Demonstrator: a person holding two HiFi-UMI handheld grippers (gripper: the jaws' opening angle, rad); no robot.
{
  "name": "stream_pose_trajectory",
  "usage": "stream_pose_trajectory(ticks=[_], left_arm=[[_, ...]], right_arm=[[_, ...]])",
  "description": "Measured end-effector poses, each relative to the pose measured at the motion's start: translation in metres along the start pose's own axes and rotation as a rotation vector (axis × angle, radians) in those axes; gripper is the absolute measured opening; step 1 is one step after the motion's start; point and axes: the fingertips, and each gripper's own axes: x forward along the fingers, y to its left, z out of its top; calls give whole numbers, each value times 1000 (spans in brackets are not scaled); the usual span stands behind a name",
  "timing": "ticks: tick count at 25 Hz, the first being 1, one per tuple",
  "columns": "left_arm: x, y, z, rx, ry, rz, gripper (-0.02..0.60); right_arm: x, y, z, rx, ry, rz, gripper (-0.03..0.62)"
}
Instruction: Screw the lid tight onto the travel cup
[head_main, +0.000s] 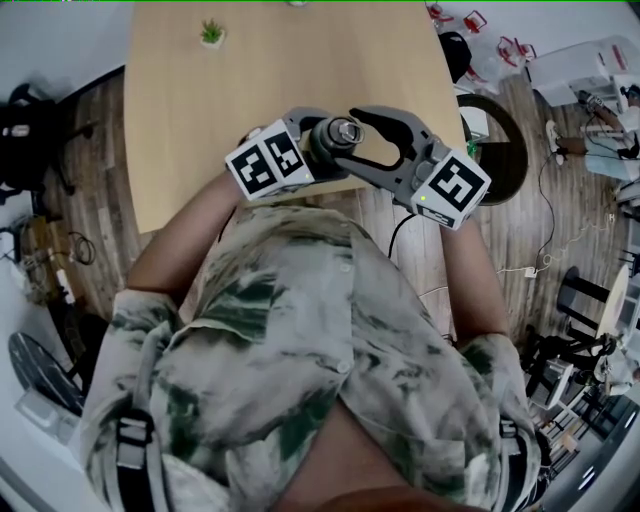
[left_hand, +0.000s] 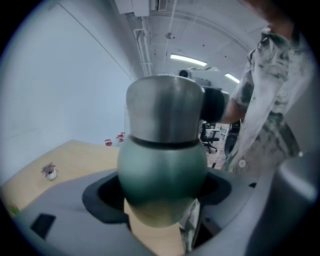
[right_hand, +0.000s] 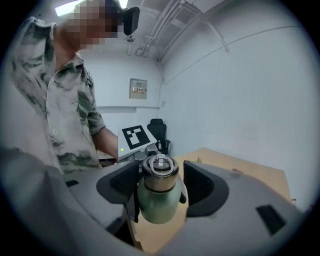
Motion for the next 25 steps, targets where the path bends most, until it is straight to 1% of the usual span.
stream_pose_trajectory(ticks=[4,7,9,12,14,17,22,25], left_arm=[[1,-10,4,32,-8,-56,383],[2,-17,6,57,-8,-107,385],[1,-22,7,73,-2,-141,383],[0,-24,8,86,7,-169,383],[-1,-20,9,90,12,-160,383],[-1,-12,9,84,11,-123,384],[-4,-1,7,43,-3,-62,385],[-3,9,5,11,-2,-1,385]], right_arm=[[-1,7,2,-41,12,77,295],[2,11,8,-45,3,110,293],[5,15,10,-58,11,141,279],[6,17,12,-72,22,166,278],[6,13,13,-79,17,151,275],[6,6,13,-69,-4,93,273],[9,-2,12,-30,-21,-3,265],[10,-9,8,-3,-11,-90,258]])
